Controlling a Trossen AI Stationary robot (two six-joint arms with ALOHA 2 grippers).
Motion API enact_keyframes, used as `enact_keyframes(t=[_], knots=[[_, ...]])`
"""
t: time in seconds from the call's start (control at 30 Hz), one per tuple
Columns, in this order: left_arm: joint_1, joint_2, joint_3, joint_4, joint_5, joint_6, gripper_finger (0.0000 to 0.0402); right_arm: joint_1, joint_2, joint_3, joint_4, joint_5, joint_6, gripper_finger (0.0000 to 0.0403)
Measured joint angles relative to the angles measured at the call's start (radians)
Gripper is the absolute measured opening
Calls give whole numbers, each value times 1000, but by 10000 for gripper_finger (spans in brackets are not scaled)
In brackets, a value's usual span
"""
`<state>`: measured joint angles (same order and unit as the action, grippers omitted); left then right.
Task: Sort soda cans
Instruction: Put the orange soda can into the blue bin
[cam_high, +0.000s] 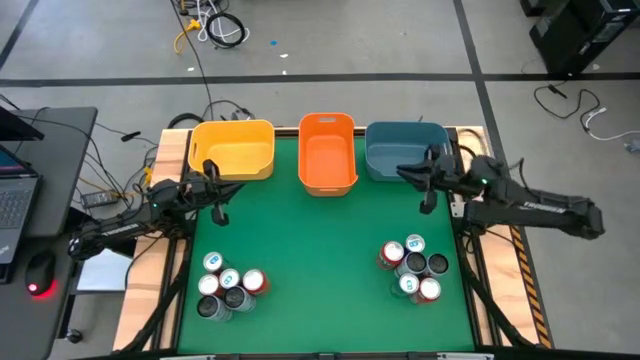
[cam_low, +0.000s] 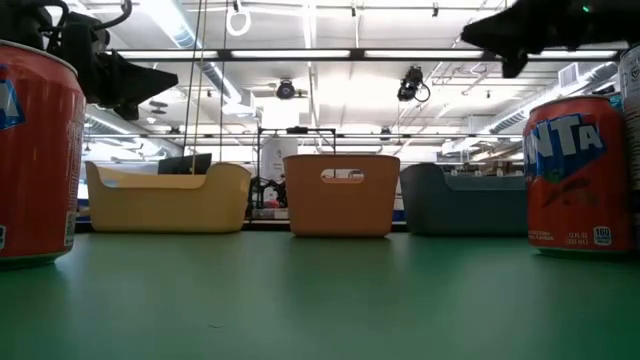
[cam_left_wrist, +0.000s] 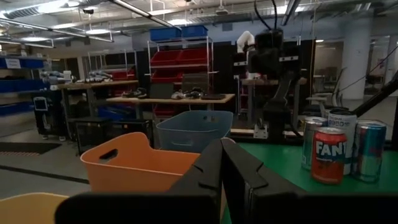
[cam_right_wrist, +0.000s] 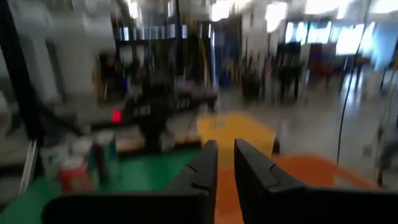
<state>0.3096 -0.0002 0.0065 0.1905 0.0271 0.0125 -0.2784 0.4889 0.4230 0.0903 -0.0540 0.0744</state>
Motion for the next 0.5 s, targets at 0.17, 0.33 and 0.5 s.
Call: enact_keyframes(t=[0.17, 0.33, 0.5], knots=[[0, 0, 12, -40, 19, -16, 15, 65, 211, 238, -274, 0, 31, 78], [0, 0, 20, -70, 20, -17, 15, 160, 387, 454, -525, 0, 80, 110], [0, 0, 21, -93, 11, 6, 15, 278, 539, 647, -778, 54, 134, 143]])
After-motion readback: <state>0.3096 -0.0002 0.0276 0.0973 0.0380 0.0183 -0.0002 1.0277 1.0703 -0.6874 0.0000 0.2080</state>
